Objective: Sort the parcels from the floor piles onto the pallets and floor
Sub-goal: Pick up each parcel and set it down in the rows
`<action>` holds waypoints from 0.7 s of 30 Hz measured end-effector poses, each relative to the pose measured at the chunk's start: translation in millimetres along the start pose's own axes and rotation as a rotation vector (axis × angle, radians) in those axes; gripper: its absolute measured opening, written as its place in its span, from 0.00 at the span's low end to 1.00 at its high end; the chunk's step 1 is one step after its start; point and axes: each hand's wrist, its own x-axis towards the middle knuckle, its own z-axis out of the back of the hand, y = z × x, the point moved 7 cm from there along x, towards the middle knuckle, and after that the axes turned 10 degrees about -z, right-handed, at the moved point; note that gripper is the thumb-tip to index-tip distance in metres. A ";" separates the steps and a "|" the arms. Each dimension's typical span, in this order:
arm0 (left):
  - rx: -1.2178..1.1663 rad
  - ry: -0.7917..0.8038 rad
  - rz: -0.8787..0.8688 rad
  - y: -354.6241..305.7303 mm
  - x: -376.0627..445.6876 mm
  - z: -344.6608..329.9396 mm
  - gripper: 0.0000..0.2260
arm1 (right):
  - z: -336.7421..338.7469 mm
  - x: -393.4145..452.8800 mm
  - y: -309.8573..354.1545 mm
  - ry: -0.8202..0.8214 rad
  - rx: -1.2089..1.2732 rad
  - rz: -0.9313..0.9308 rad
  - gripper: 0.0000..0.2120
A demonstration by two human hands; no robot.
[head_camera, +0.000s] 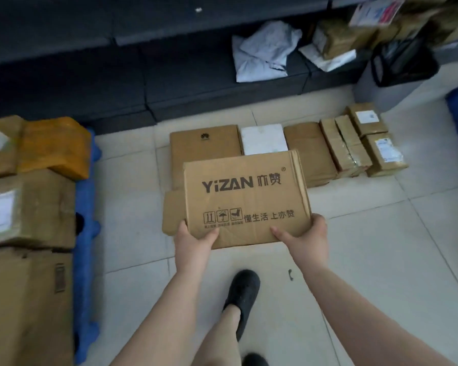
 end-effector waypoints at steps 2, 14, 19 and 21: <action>-0.008 -0.044 -0.047 -46.7 -49.7 81.9 0.26 | 16.3 -82.1 40.5 0.049 0.003 0.046 0.37; -0.163 -0.538 -0.137 -34.9 -278.1 471.2 0.21 | -63.7 -455.9 170.5 0.413 -0.093 0.525 0.40; -0.180 -0.695 -0.109 47.9 -340.6 595.6 0.24 | -145.1 -586.2 144.0 0.550 -0.111 0.571 0.38; -0.150 -0.756 -0.092 83.9 -368.1 644.7 0.25 | -180.9 -637.2 124.7 0.601 -0.109 0.578 0.37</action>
